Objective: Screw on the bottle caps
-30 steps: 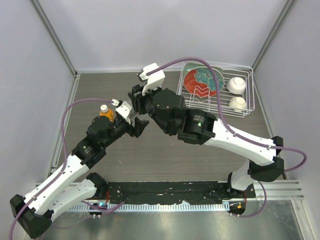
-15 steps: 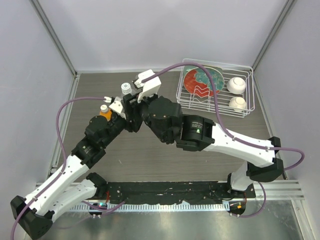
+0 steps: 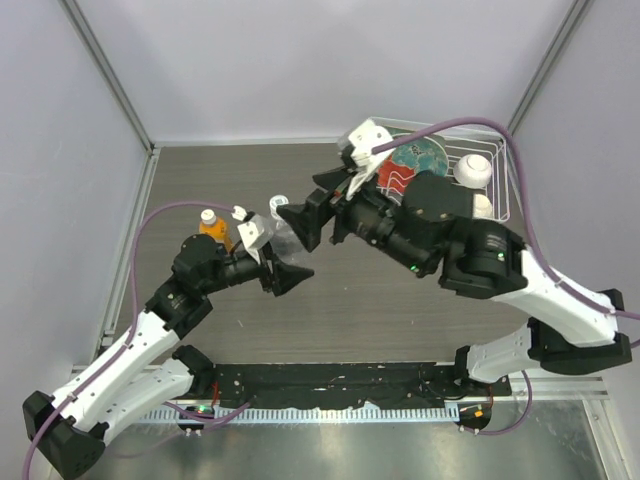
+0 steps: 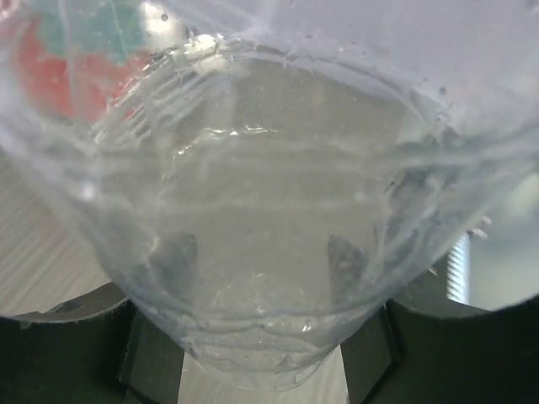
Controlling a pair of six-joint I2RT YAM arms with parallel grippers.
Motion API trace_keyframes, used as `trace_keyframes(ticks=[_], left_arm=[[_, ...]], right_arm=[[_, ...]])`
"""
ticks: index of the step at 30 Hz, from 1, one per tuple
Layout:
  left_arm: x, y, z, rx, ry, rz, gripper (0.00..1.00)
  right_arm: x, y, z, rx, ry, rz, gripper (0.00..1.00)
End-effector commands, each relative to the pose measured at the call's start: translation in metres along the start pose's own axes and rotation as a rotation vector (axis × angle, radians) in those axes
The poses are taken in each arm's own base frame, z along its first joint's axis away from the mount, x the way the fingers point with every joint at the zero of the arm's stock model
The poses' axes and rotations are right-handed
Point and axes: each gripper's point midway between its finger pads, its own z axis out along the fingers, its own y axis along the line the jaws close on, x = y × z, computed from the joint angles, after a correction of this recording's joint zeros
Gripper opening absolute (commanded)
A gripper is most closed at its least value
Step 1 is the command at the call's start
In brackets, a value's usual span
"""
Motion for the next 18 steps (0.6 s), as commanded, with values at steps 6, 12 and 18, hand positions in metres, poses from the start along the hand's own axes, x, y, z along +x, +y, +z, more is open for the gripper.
trace_keyframes(ticks=[6, 12, 18], left_arm=[[-0.007, -0.117, -0.048, 0.756, 0.022, 0.147, 0.0], [-0.009, -0.136, -0.066, 0.897, 0.034, 0.145, 0.0], [-0.008, -0.138, -0.069, 0.922, 0.045, 0.139, 0.0]], right_arm=[[-0.003, 0.06, -0.072, -0.703, -0.023, -0.159, 0.79], [-0.001, 0.081, -0.085, -0.909, -0.032, -0.156, 0.76], [-0.001, 0.091, -0.076, -0.979, -0.038, -0.135, 0.73]])
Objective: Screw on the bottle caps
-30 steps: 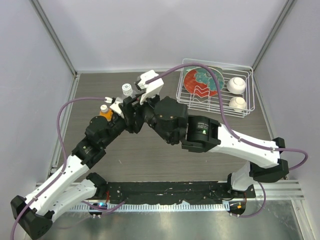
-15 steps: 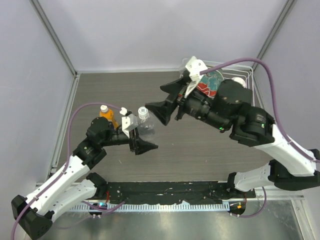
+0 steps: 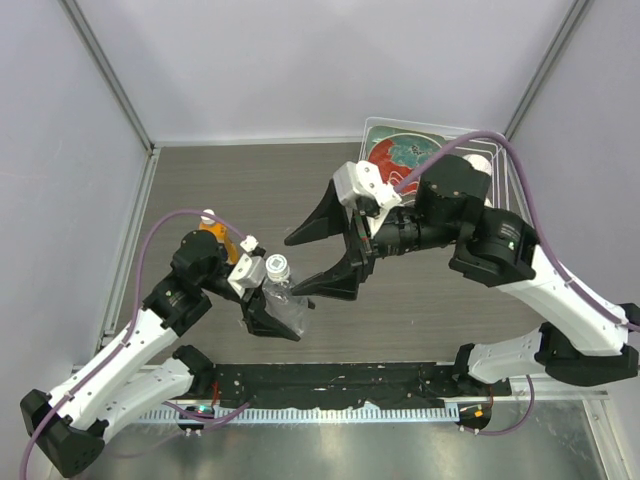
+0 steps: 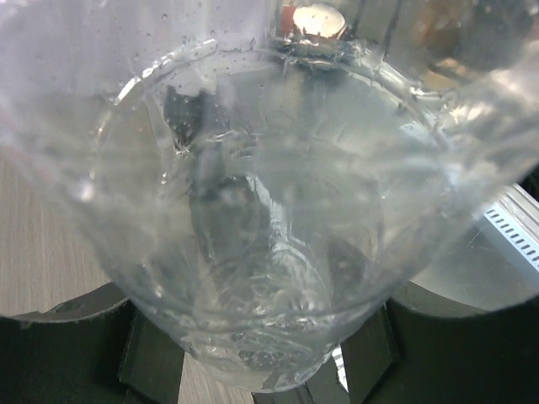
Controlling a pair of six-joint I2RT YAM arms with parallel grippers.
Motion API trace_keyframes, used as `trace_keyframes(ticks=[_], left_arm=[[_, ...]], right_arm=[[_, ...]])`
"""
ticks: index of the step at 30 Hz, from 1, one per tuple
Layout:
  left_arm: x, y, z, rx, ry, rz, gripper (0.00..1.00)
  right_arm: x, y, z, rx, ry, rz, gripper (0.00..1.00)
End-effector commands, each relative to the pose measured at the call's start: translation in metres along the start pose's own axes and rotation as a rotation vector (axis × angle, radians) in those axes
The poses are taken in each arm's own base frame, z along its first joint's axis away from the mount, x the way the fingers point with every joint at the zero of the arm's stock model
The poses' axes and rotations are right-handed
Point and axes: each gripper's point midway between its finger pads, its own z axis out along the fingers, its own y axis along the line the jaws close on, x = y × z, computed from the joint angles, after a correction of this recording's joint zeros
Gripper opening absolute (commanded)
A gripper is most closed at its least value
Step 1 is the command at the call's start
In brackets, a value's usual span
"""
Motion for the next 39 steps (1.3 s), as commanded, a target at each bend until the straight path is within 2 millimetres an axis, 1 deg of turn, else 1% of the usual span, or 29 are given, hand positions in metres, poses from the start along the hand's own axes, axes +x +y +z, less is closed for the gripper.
trace_keyframes(ticks=[1, 5, 7, 16, 22, 26, 29, 32, 36, 39], left_arm=[[-0.014, -0.014, 0.0, 0.079, -0.006, 0.058, 0.0], [-0.014, -0.013, 0.0, 0.079, -0.005, 0.06, 0.0], [-0.013, -0.013, 0.0, 0.077, -0.004, 0.06, 0.0], [-0.013, -0.013, 0.0, 0.072, -0.003, 0.058, 0.0], [-0.016, -0.012, 0.0, 0.068, -0.005, 0.072, 0.0], [-0.016, -0.01, 0.0, 0.062, -0.005, 0.074, 0.0], [-0.016, -0.01, 0.0, 0.056, -0.005, 0.075, 0.0], [-0.016, -0.008, 0.0, 0.046, -0.004, 0.077, 0.0], [-0.016, -0.006, 0.0, 0.043, -0.005, 0.078, 0.0], [-0.017, -0.006, 0.0, 0.039, -0.005, 0.08, 0.0]], right_arm=[[-0.015, 0.017, 0.006, -0.15, -0.064, -0.029, 0.73], [-0.015, 0.014, 0.013, -0.171, -0.072, -0.006, 0.7], [-0.011, 0.007, 0.018, -0.167, -0.065, 0.002, 0.67], [-0.002, -0.009, 0.025, -0.183, -0.052, 0.024, 0.63], [0.006, -0.009, 0.028, -0.205, -0.035, 0.063, 0.6], [0.012, -0.009, 0.027, -0.214, -0.024, 0.074, 0.52], [0.012, -0.007, 0.025, -0.22, -0.024, 0.075, 0.49], [0.012, -0.005, 0.024, -0.23, -0.024, 0.078, 0.47], [0.012, -0.005, 0.024, -0.23, -0.025, 0.079, 0.48], [0.013, -0.006, 0.025, -0.231, -0.025, 0.083, 0.45]])
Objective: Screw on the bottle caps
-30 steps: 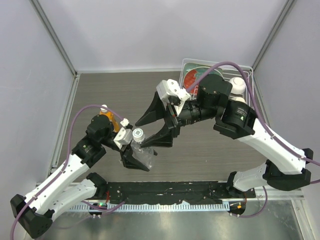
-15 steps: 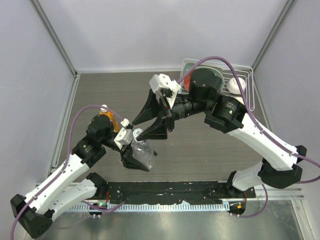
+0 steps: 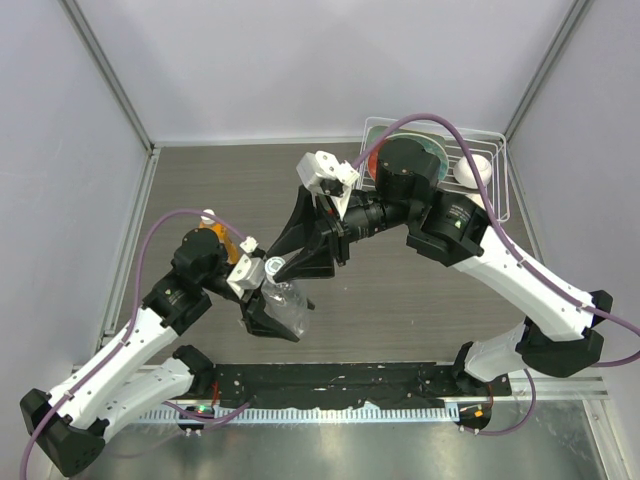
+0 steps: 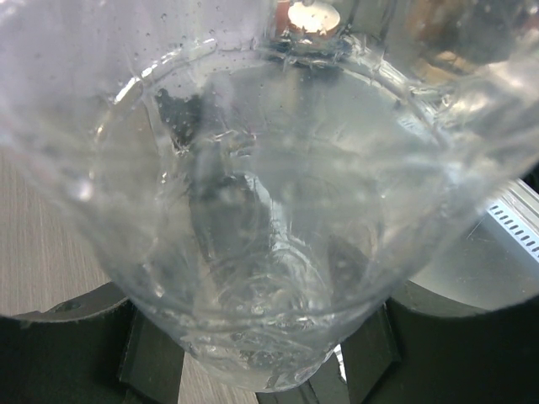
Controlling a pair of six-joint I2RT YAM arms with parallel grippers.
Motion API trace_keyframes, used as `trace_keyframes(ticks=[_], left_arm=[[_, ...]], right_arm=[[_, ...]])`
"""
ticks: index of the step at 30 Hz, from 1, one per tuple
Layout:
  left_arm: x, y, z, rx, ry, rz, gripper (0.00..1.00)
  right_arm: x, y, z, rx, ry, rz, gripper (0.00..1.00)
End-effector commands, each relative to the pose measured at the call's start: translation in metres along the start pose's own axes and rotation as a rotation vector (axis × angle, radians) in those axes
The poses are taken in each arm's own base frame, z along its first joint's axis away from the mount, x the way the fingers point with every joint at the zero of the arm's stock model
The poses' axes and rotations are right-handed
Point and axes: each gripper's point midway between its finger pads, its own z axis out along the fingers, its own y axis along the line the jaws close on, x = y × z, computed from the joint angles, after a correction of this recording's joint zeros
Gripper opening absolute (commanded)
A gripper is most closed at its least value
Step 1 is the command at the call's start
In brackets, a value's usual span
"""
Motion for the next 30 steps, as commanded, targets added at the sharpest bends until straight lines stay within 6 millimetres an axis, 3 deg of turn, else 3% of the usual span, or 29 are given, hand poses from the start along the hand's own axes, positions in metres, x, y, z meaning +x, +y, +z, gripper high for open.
trace_keyframes(ticks=[1, 12, 16, 24, 30], left_arm=[[-0.017, -0.001, 0.0, -0.001, -0.013, 0.063, 0.0], [-0.021, 0.004, 0.0, -0.04, -0.015, 0.076, 0.0], [-0.027, 0.016, -0.003, -0.113, -0.021, 0.093, 0.0], [-0.044, 0.072, -0.022, -0.468, -0.059, 0.086, 0.0], [-0.052, 0.107, -0.046, -0.718, -0.093, 0.075, 0.0]], right_arm=[[-0.015, 0.008, -0.004, -0.021, -0.041, -0.036, 0.42], [0.0, -0.004, 0.0, -0.001, -0.016, 0.004, 0.26], [0.011, -0.021, -0.004, 0.092, 0.01, 0.034, 0.04], [0.064, -0.067, -0.026, 0.419, 0.151, 0.139, 0.01], [0.08, -0.105, -0.044, 0.666, 0.192, 0.208, 0.01]])
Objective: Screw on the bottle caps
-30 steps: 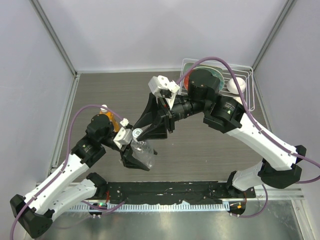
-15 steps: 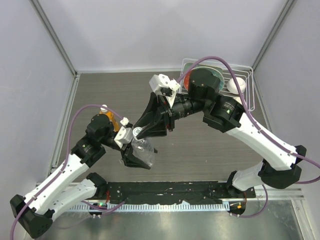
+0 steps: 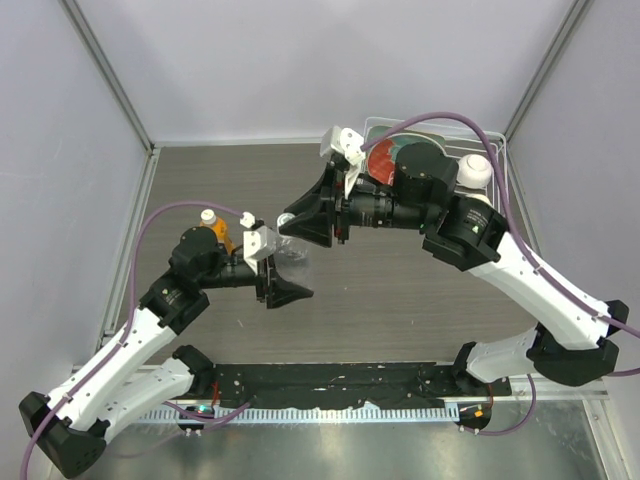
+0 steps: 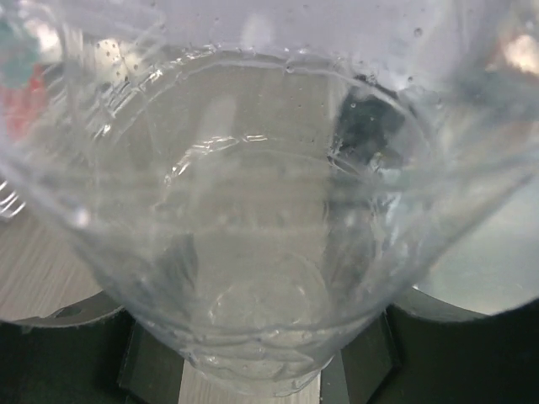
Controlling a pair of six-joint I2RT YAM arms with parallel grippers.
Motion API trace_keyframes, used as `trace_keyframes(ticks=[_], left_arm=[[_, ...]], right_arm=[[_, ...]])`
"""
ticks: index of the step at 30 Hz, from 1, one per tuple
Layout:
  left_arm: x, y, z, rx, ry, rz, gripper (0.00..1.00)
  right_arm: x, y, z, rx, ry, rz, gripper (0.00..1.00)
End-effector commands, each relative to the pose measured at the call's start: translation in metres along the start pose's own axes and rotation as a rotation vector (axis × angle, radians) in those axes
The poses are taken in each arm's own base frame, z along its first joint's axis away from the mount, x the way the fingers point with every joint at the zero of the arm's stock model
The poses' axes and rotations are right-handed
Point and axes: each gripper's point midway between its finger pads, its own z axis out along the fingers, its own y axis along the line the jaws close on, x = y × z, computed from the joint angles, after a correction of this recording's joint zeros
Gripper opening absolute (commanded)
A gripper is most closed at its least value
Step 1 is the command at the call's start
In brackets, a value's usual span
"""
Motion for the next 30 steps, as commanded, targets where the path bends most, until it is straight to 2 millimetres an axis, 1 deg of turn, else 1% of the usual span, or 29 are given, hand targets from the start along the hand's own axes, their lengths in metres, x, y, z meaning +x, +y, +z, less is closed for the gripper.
trace_keyframes(ticks=[1, 2, 3, 4, 5, 6, 7, 8, 9, 10, 11, 12, 13, 14, 15, 16, 17, 20, 24, 25, 26, 27, 28, 29, 30], left_arm=[[-0.056, 0.043, -0.011, -0.278, -0.139, 0.091, 0.0], [-0.056, 0.048, -0.012, -0.308, -0.14, 0.088, 0.0], [-0.058, 0.053, -0.015, -0.34, -0.146, 0.091, 0.0], [-0.058, 0.063, -0.02, -0.406, -0.15, 0.091, 0.0], [-0.058, 0.068, -0.022, -0.434, -0.152, 0.091, 0.0], [-0.056, 0.073, -0.024, -0.467, -0.15, 0.09, 0.0], [-0.055, 0.081, -0.028, -0.516, -0.149, 0.086, 0.0], [-0.054, 0.085, -0.03, -0.539, -0.151, 0.084, 0.0], [-0.053, 0.088, -0.032, -0.56, -0.148, 0.08, 0.0], [-0.051, 0.091, -0.034, -0.582, -0.147, 0.077, 0.0], [-0.049, 0.099, -0.038, -0.629, -0.146, 0.072, 0.0], [-0.048, 0.101, -0.04, -0.647, -0.144, 0.07, 0.0], [-0.045, 0.104, -0.041, -0.661, -0.138, 0.071, 0.0], [-0.044, 0.107, -0.043, -0.682, -0.137, 0.068, 0.0], [-0.044, 0.107, -0.043, -0.684, -0.137, 0.066, 0.0], [-0.04, 0.108, -0.043, -0.685, -0.132, 0.059, 0.0], [-0.038, 0.108, -0.042, -0.682, -0.128, 0.056, 0.0], [-0.035, 0.107, -0.043, -0.684, -0.127, 0.046, 0.0], [-0.035, 0.108, -0.044, -0.691, -0.131, 0.043, 0.0], [-0.035, 0.107, -0.044, -0.689, -0.134, 0.041, 0.0], [-0.034, 0.106, -0.043, -0.684, -0.13, 0.035, 0.0], [-0.03, 0.105, -0.042, -0.675, -0.121, 0.024, 0.0], [-0.028, 0.102, -0.04, -0.652, -0.117, 0.018, 0.0], [-0.027, 0.099, -0.038, -0.635, -0.115, 0.011, 0.0], [-0.022, 0.096, -0.036, -0.618, -0.107, -0.005, 0.0]], right_arm=[[0.081, -0.05, 0.01, 0.267, 0.261, 0.156, 0.01], [0.085, -0.055, 0.01, 0.298, 0.279, 0.164, 0.01], [0.082, -0.065, 0.009, 0.357, 0.281, 0.161, 0.01], [0.088, -0.069, 0.007, 0.393, 0.311, 0.179, 0.01], [0.098, -0.072, 0.011, 0.419, 0.342, 0.184, 0.01], [0.094, -0.083, 0.009, 0.5, 0.338, 0.171, 0.01], [0.097, -0.086, 0.006, 0.533, 0.357, 0.175, 0.01], [0.103, -0.082, 0.013, 0.551, 0.375, 0.173, 0.01], [0.099, -0.09, 0.009, 0.629, 0.366, 0.153, 0.01], [0.101, -0.092, 0.008, 0.674, 0.379, 0.14, 0.01], [0.102, -0.091, 0.01, 0.709, 0.377, 0.147, 0.01], [0.103, -0.088, 0.017, 0.731, 0.376, 0.144, 0.01], [0.102, -0.096, 0.009, 0.83, 0.374, 0.13, 0.01], [0.101, -0.098, 0.009, 0.875, 0.357, 0.151, 0.01], [0.101, -0.097, 0.014, 0.908, 0.354, 0.148, 0.01], [0.101, -0.1, 0.01, 0.957, 0.352, 0.139, 0.01], [0.101, -0.101, 0.011, 0.98, 0.342, 0.139, 0.01], [0.1, -0.099, 0.018, 0.999, 0.31, 0.171, 0.01], [0.091, -0.097, 0.024, 0.988, 0.254, 0.204, 0.01], [0.082, -0.097, 0.024, 0.98, 0.228, 0.2, 0.02], [0.077, -0.094, 0.026, 0.95, 0.217, 0.202, 0.04], [0.068, -0.091, 0.026, 0.928, 0.194, 0.2, 0.15], [0.056, -0.089, 0.029, 0.902, 0.163, 0.191, 0.21], [0.042, -0.085, 0.026, 0.875, 0.131, 0.19, 0.27], [0.03, -0.079, 0.027, 0.833, 0.104, 0.193, 0.41]])
